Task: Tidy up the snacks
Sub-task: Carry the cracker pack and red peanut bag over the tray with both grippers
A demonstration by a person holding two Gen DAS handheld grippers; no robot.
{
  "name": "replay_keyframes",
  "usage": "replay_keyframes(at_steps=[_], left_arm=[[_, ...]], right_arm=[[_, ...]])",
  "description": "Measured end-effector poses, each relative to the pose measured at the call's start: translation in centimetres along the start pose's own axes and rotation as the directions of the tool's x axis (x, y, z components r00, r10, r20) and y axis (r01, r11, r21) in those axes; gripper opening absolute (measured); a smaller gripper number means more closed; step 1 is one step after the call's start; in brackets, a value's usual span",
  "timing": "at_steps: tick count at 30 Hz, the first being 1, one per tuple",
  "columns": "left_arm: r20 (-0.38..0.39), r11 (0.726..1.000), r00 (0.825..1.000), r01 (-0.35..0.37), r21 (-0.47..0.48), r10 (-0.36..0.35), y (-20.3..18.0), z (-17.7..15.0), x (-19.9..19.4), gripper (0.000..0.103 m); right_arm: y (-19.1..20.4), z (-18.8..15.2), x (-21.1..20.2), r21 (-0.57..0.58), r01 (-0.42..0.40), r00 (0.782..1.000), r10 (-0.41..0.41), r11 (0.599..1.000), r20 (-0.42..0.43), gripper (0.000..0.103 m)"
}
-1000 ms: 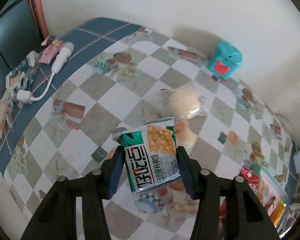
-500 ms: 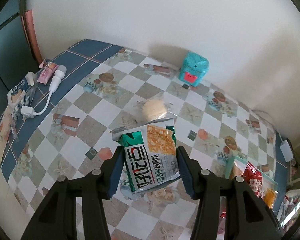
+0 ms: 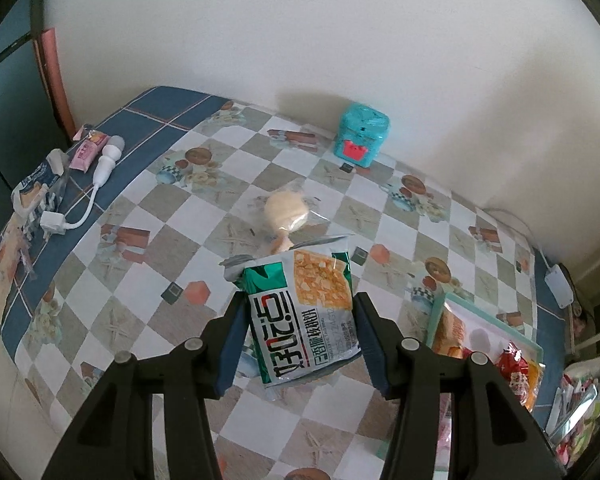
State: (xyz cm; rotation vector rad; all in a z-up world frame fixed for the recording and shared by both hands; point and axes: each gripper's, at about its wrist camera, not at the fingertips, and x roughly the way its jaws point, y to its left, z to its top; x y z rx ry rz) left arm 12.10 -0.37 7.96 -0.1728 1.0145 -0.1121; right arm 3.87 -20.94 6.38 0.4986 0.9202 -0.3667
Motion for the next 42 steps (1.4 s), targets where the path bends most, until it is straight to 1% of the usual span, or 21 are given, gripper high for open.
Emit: replay_keyframes(at_steps=[5, 11, 18, 24, 29, 32, 36, 42], left_arm=[[0.002, 0.999, 1.000, 0.016, 0.034, -0.016, -1.6, -0.4, -0.4, 0.054], [-0.020, 0.997, 0.999, 0.042, 0.068, -0.041, -3.5, -1.2, -0.2, 0.054], [-0.053, 0.990, 0.996, 0.072, 0.120, -0.066, -6.4, -2.3, 0.1, 0.054], [-0.093, 0.977, 0.992, 0.099, 0.190, -0.083, -9.7, -3.9, 0.8, 0.054], [-0.150, 0.958, 0.986, 0.107, 0.267, -0.069, -12.5, -6.0, 2.3, 0.054], [-0.172, 0.948, 0.985, 0.077, 0.308, -0.024, -13.6, -7.0, 3.6, 0.054], [-0.211, 0.941, 0.977, 0.062, 0.331, 0.010, -14.1, -8.0, 5.2, 0.054], [-0.251, 0.933, 0.967, 0.046, 0.357, 0.049, -14.5, -9.3, 6.9, 0.054]], right_arm=[[-2.1, 0.6, -0.6, 0.042, 0.016, 1.000, -0.017, 0.999, 0.013, 0.054], [-5.4, 1.4, -0.6, 0.117, 0.029, 0.999, -0.031, 0.993, 0.014, 0.054], [-10.8, 2.0, -0.8, 0.237, 0.087, 0.996, -0.093, 0.968, 0.015, 0.054], [-13.8, 2.3, -1.2, 0.297, 0.118, 0.992, -0.127, 0.948, 0.013, 0.054], [-15.1, 2.1, -0.7, 0.329, 0.128, 0.991, -0.129, 0.936, -0.016, 0.054], [-15.7, 1.9, 0.1, 0.343, 0.144, 0.990, -0.135, 0.928, -0.049, 0.054], [-16.3, 1.4, 1.2, 0.353, 0.165, 0.986, -0.145, 0.921, -0.084, 0.054], [-16.5, 1.2, 1.8, 0.359, 0.173, 0.984, -0.145, 0.917, -0.103, 0.054]])
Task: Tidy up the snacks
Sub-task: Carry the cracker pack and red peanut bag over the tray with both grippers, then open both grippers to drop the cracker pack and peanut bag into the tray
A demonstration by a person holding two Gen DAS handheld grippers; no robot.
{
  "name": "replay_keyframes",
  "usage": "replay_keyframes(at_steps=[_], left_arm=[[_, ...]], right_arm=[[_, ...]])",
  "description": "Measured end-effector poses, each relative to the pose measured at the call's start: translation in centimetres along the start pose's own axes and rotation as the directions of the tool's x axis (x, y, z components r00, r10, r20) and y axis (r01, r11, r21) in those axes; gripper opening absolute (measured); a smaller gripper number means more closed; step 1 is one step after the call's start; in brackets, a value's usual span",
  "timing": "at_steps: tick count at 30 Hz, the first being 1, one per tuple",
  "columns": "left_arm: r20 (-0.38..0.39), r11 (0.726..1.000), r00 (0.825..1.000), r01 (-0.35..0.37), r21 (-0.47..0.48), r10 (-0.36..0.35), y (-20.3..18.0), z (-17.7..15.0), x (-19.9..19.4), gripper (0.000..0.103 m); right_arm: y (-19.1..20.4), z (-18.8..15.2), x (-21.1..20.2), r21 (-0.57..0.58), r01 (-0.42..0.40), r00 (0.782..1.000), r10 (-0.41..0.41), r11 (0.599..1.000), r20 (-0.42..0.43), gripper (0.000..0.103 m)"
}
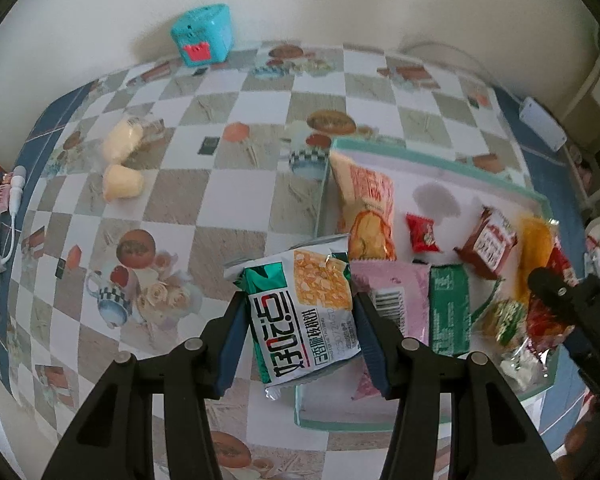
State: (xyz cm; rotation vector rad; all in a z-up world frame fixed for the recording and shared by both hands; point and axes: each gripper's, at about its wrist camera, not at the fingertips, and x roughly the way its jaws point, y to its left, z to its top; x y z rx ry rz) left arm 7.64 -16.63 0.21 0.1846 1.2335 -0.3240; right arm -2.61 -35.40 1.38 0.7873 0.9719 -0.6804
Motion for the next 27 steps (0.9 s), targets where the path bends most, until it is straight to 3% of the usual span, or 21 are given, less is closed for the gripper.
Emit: replay_keyframes(at_steps=[6, 12, 27], left_arm=[[-0.034, 1.000, 0.999, 0.003, 0.026, -0.002, -1.0, -0.5, 1.0, 0.054], [-0.069, 0.997, 0.996, 0.060, 0.046, -0.057, -2.0, -0.8, 1.5, 0.054], [-0.086, 0.995, 0.995, 0.065, 0.073, -0.059, -3.1, -1.1, 2.0, 0.054]], right_arm=[[0.0, 0.0, 0.1, 0.000, 0.004, 1.000, -0.004, 1.000, 0.001, 0.054], [-0.1, 0.1, 0.0, 0.003, 0.009, 1.000, -0.009, 1.000, 0.002, 0.054], [-0.1, 0.1, 0.2, -0.004, 0.028, 1.000, -0.028, 1.000, -0.001, 0.055]])
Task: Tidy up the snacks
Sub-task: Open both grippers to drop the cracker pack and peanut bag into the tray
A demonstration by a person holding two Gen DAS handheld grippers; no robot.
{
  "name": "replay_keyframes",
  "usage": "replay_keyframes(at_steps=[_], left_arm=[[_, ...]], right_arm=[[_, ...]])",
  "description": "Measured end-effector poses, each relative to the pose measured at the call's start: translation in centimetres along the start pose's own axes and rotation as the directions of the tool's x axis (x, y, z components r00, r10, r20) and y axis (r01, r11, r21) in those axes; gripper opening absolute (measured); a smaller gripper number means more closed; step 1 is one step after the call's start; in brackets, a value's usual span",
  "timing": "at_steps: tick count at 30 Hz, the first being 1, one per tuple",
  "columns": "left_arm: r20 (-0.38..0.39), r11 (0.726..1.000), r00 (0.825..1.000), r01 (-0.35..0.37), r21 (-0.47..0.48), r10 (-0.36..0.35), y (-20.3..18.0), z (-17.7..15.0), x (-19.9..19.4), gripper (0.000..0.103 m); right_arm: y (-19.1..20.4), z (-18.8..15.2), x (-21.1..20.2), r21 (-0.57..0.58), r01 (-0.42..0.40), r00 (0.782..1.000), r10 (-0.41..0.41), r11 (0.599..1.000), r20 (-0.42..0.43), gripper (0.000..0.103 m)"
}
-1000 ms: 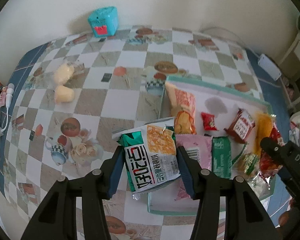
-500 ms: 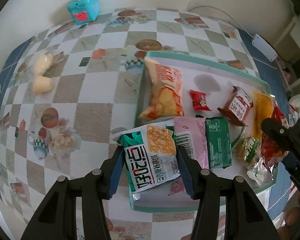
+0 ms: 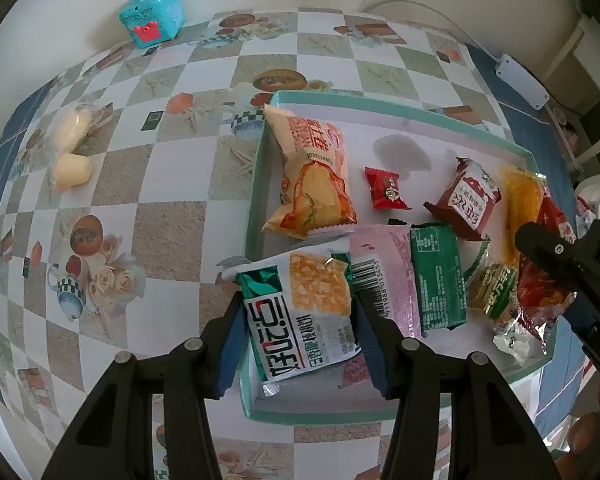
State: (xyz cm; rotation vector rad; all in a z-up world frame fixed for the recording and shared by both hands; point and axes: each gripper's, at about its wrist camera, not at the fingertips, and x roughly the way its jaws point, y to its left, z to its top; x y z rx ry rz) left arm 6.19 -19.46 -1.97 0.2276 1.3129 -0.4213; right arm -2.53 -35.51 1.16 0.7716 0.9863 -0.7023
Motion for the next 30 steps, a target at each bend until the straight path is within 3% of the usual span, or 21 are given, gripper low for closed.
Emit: replay_keyframes(at_steps=[4, 7, 13, 15, 19, 23, 25, 26, 30], left_arm=[[-0.002, 1.000, 1.000, 0.010, 0.010, -0.010, -0.2, 0.0, 0.0, 0.054], [-0.010, 1.000, 1.000, 0.026, 0.001, -0.026, -0.1, 0.0, 0.2, 0.054], [-0.021, 0.999, 0.999, 0.036, -0.027, -0.037, 0.2, -0.2, 0.6, 0.055], [-0.022, 0.999, 0.999, 0.031, -0.031, -0.032, 0.2, -0.3, 0.7, 0.061], [-0.023, 0.998, 0.999, 0.042, -0.042, -0.043, 0.2, -0.4, 0.8, 0.063], [-0.021, 0.997, 0.998, 0.066, -0.050, -0.067, 0.1, -0.5, 0.7, 0.072], [-0.011, 0.997, 0.998, 0.055, -0.044, -0.056, -0.1, -0.6, 0.5, 0.086], [0.002, 0.998, 0.999, 0.038, -0.041, -0.038, -0.1, -0.6, 0.3, 0.098], [0.030, 0.997, 0.998, 0.052, -0.056, -0.050, 0.2, -0.3, -0.4, 0.099]], right_arm=[[-0.1, 0.0, 0.1, 0.004, 0.008, 1.000, -0.008, 1.000, -0.005, 0.058], [-0.1, 0.0, 0.1, 0.006, 0.015, 1.000, -0.015, 1.000, -0.003, 0.068], [-0.1, 0.0, 0.2, 0.009, 0.030, 1.000, -0.030, 0.999, -0.007, 0.072], [-0.1, 0.0, 0.2, 0.009, 0.035, 0.999, -0.035, 0.999, -0.006, 0.079], [0.0, 0.1, 0.3, 0.003, 0.049, 0.999, -0.049, 0.999, -0.007, 0.080], [0.1, 0.0, 0.3, -0.001, 0.051, 0.999, -0.051, 0.999, -0.006, 0.095], [0.2, 0.0, 0.3, -0.003, 0.052, 0.999, -0.052, 0.999, -0.001, 0.099], [0.2, 0.0, 0.2, -0.005, 0.051, 0.999, -0.051, 0.999, 0.002, 0.100], [0.3, 0.0, 0.0, -0.010, 0.046, 0.999, -0.046, 0.999, 0.007, 0.103]])
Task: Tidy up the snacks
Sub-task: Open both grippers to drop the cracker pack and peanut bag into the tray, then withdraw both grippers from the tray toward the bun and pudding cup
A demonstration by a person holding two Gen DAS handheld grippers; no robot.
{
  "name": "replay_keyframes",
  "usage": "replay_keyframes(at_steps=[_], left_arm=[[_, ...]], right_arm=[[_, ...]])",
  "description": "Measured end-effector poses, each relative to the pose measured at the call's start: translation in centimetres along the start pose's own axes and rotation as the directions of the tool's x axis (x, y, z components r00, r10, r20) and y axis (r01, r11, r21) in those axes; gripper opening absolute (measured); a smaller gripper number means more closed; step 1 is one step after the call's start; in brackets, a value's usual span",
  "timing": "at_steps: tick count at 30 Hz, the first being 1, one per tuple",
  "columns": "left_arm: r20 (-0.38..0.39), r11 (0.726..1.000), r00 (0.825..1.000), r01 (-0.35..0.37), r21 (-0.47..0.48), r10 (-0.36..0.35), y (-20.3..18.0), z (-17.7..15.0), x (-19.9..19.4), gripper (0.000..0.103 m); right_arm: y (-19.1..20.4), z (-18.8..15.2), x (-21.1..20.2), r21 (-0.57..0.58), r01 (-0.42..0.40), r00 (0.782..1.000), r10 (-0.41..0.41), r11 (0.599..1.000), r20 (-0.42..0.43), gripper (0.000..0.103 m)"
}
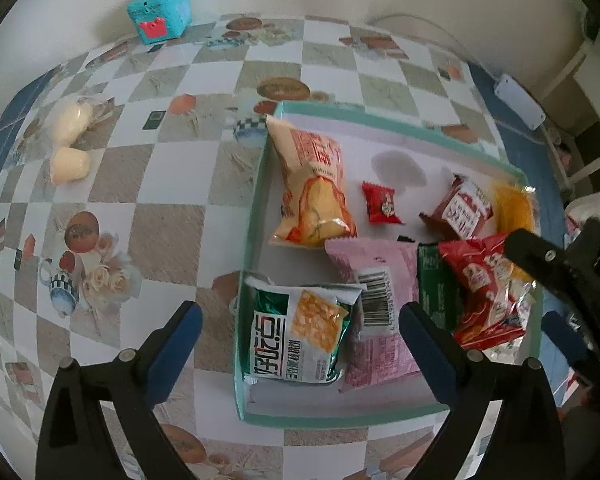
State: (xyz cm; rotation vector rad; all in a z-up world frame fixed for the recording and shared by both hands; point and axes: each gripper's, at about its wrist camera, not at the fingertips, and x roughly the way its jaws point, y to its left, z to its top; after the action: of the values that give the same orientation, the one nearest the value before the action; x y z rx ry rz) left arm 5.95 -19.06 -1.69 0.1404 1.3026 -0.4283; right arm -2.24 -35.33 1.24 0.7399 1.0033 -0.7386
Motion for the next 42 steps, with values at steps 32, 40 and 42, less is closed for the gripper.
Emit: replay_keyframes(at_steps=[32, 40, 42], left_arm=[[0.131, 0.823, 0.973, -0.085, -0.562, 0.190, 20.4, 0.7, -6.4, 0.099], [0.100, 0.697, 0.959, -0.120, -0.707, 0.266, 25.8, -1.2, -7.0, 0.099], [0.095, 0.676, 0.956, -0.124, -0.726, 0.277, 26.7, -1.5, -7.2, 0.099]], right_arm=[[5.4, -2.1, -1.2, -0.152, 0.000, 1.000, 0.003, 0.988, 0.024, 0.103], [10.4, -4.7, -1.9, -0.294, -0.023, 0.999, 0.036, 0.956, 0.039, 0.103], [11.6, -5.5, -2.1, -0.331, -0.035, 0.998, 0.049, 0.943, 0.037, 0.103]])
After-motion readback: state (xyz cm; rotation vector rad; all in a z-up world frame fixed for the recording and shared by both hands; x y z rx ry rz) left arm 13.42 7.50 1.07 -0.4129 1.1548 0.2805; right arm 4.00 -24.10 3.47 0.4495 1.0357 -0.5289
